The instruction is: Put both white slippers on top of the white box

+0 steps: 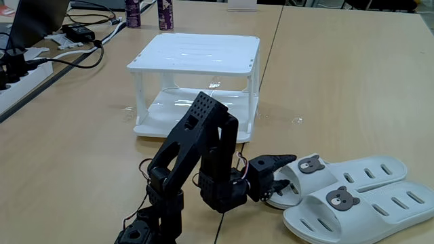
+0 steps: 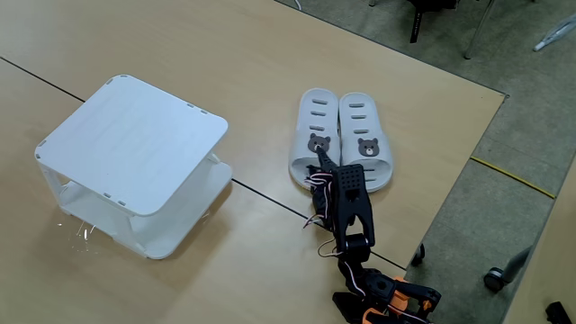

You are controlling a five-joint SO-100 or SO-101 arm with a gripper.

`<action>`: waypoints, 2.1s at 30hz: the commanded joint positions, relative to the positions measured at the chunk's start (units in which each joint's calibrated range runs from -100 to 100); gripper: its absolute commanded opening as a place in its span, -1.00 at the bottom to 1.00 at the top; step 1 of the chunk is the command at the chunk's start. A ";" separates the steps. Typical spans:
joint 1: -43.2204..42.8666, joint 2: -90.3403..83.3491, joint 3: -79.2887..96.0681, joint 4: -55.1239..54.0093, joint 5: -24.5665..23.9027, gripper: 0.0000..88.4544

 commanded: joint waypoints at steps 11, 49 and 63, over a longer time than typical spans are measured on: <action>4.04 -0.86 -22.62 19.52 0.42 -0.34; 3.63 -65.48 -55.09 98.47 0.42 -0.98; -30.33 -67.92 -53.02 103.30 0.42 -0.98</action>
